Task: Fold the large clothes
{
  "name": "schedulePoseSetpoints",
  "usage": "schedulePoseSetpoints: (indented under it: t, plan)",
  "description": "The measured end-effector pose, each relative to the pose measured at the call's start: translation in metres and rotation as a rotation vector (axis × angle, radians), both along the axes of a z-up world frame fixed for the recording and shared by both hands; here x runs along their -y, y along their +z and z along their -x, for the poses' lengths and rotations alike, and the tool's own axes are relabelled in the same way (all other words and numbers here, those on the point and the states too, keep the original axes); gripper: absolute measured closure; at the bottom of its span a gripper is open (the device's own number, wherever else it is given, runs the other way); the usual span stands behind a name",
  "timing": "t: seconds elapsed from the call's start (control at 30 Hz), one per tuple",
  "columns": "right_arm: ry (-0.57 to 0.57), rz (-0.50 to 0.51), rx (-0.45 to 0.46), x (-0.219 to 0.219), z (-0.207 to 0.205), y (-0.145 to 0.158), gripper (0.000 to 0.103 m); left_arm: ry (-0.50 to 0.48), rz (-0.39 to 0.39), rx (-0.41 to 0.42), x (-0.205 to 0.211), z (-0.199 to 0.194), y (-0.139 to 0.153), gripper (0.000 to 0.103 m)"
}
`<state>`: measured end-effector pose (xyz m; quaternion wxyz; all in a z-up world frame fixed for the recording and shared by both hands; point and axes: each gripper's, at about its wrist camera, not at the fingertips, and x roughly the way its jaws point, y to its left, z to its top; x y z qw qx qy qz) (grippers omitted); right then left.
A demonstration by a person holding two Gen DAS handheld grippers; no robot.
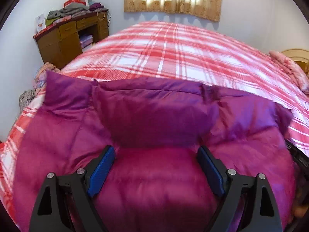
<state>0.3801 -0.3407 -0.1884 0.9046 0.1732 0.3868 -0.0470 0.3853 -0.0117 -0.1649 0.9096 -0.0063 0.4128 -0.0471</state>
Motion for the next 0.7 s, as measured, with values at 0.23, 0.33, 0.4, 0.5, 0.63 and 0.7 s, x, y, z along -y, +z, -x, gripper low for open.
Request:
schedulePoseSetpoints:
  t: [0.23,0.33,0.4,0.5,0.63,0.7]
  plan:
    - [-0.016,0.115,0.007,-0.019,0.021,0.03,0.087,0.049,0.08,0.109,-0.068,0.082,0.038,0.015]
    - [0.057,0.126,0.139,-0.052,0.064,0.063,0.087,0.117,0.105,0.139,-0.101,0.109,0.04,0.015]
    - [0.109,0.137,0.181,-0.079,0.09,0.075,0.087,0.151,0.13,0.136,-0.116,0.121,0.037,0.015]
    - [0.172,0.105,0.194,-0.114,0.117,0.073,0.087,0.184,0.184,0.123,-0.129,0.138,0.028,0.015]
    - [0.24,0.068,0.163,-0.153,0.136,0.052,0.087,0.199,0.216,0.115,-0.131,0.154,0.019,0.015]
    - [0.266,0.08,0.15,-0.163,0.135,0.044,0.087,0.206,0.251,0.117,-0.129,0.162,0.017,0.015]
